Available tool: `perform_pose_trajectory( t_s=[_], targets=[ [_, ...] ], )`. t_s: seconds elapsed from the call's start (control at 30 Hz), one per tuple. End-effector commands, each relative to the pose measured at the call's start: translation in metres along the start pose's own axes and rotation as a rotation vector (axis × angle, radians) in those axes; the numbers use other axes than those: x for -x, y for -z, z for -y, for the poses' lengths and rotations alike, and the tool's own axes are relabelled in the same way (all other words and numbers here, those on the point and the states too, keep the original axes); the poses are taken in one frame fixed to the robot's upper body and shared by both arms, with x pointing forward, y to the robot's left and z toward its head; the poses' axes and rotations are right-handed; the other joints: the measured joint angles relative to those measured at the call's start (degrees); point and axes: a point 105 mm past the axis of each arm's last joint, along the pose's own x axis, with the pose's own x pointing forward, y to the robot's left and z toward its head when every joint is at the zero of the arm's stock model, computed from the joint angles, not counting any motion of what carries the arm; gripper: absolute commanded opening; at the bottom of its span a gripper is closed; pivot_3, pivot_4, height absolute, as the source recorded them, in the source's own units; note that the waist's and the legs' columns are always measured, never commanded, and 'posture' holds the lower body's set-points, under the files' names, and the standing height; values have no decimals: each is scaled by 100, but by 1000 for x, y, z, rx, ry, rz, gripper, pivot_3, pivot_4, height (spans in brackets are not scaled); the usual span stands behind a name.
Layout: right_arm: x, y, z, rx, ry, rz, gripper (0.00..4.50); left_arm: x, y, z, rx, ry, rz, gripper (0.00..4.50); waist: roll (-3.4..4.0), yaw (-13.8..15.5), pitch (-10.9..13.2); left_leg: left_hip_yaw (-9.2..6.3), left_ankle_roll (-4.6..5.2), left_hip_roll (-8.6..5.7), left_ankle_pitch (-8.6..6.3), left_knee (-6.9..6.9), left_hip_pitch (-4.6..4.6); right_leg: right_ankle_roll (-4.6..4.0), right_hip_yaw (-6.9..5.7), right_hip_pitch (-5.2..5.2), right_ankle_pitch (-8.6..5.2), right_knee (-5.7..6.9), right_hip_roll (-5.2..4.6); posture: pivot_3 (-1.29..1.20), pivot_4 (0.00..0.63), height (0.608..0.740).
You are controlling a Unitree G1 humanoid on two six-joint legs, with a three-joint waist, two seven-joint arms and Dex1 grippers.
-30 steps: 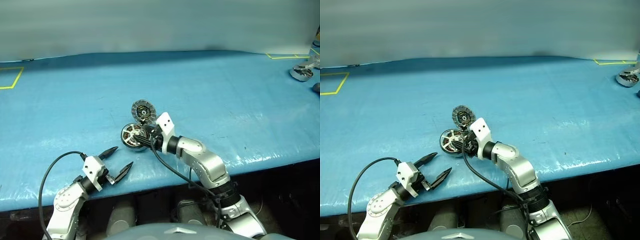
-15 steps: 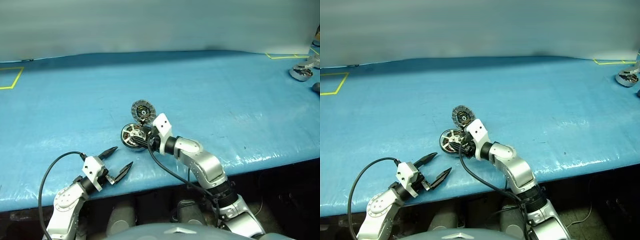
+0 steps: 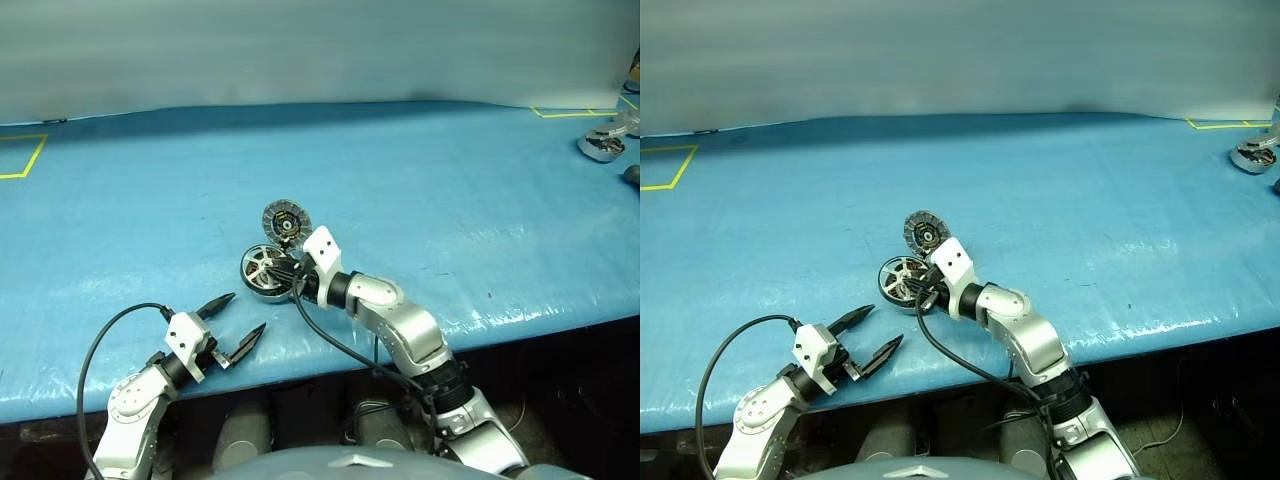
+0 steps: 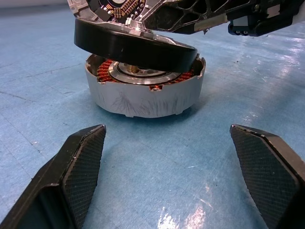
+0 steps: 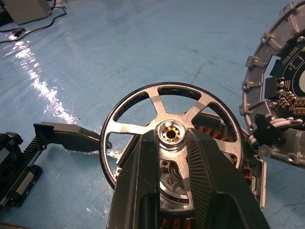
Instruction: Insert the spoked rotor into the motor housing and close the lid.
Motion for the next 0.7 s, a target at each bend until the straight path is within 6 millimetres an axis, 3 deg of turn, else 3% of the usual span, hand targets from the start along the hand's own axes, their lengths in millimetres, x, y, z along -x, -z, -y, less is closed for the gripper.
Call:
perform_pose_trajectory(
  t_s=[0.03,0.3,0.7],
  targets=[
    [5,-23,-5,53,-20,69,452,1,0,3,-9,5,-2,4453,0,2,0,0,0,0,0,0,0,0,0,-1,0,0,0,0,150,740],
    [10,-33,-13,124,-46,79,452,0,1,3,-8,10,-5,4453,0,1,0,0,0,0,0,0,-1,0,0,-1,0,-1,0,0,150,740],
    [10,-20,-2,235,10,-6,452,0,2,4,-8,16,-9,4453,0,5,0,0,0,0,0,1,-1,0,0,-1,0,-1,0,0,150,740]
  ],
)
